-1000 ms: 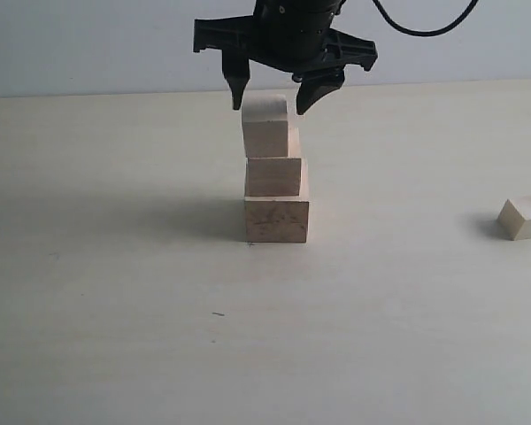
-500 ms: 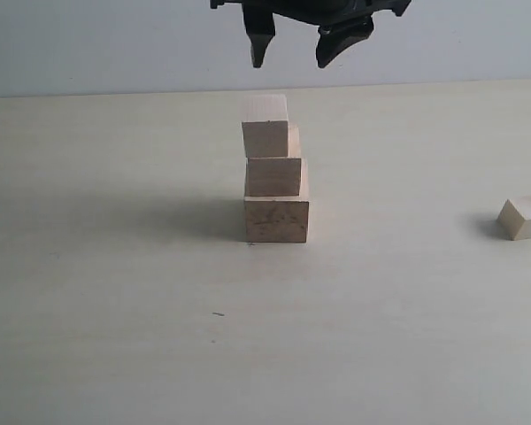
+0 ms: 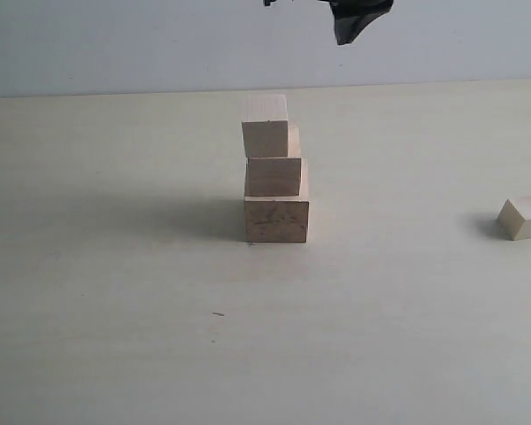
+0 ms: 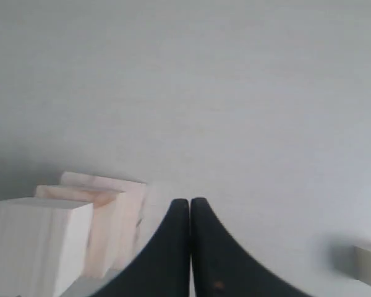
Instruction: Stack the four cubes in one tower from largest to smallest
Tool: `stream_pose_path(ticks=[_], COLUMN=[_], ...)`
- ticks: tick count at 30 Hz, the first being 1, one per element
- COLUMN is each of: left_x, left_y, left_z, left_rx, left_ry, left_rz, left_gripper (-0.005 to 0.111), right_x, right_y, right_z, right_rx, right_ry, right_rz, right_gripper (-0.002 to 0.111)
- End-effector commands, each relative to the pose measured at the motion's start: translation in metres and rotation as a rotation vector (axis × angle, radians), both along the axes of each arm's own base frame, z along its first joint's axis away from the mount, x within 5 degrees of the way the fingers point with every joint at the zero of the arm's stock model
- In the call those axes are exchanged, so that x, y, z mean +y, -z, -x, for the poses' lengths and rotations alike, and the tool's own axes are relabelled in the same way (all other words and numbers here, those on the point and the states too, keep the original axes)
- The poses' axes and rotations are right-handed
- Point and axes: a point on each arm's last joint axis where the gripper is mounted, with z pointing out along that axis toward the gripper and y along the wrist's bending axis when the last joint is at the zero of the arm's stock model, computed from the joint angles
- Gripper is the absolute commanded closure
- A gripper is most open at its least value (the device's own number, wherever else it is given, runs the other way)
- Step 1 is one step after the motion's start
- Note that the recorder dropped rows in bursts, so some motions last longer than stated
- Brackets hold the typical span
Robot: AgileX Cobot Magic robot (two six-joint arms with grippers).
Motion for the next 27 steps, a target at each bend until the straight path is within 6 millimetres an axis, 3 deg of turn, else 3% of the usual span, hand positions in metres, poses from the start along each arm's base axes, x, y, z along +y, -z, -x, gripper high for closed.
stream_pose_path(ticks=[1,5,7,11,15,20,24,27], left_x=[0.004,0.004,0.0,-0.003,-0.003,-0.003,0.002,0.014], left_y=[-0.001,-0.007,-0.016,-0.036,-0.042,-0.046,-0.068,-0.086], left_z=[0.0,-0.001,-0.003,-0.003,-0.002,-0.001,0.005,-0.006], left_rx=[-0.013,-0.073,-0.187,-0.41,-0.479,-0.513,-0.783,-0.833], left_ry=[0.005,0.008,0.0,-0.009,0.001,0.015,0.058,-0.067], left_rz=[-0.17,-0.224,0.015,0.558,0.798,0.848,0.847,0.865], left_gripper=[0.107,0.107,0.107,0.107,0.107,0.107,0.107,0.107], right_x=[-0.04,-0.088,-0.107,-0.126,-0.127,-0.129,-0.13,-0.127], right_y=[-0.003,0.006,0.018,0.042,0.055,0.066,0.095,0.116], right_z=[-0.011,-0.022,-0.022,-0.016,0.001,0.042,0.07,0.082], right_rx=[0.011,0.068,0.116,0.126,-0.16,-0.515,-0.652,-0.623], right_ry=[0.024,0.037,0.027,0.046,0.023,0.001,0.011,0.043], right_rz=[0.0,-0.062,-0.088,-0.09,-0.102,-0.129,-0.159,-0.203], right_gripper=[0.108,0.108,0.108,0.108,0.108,0.108,0.108,0.108])
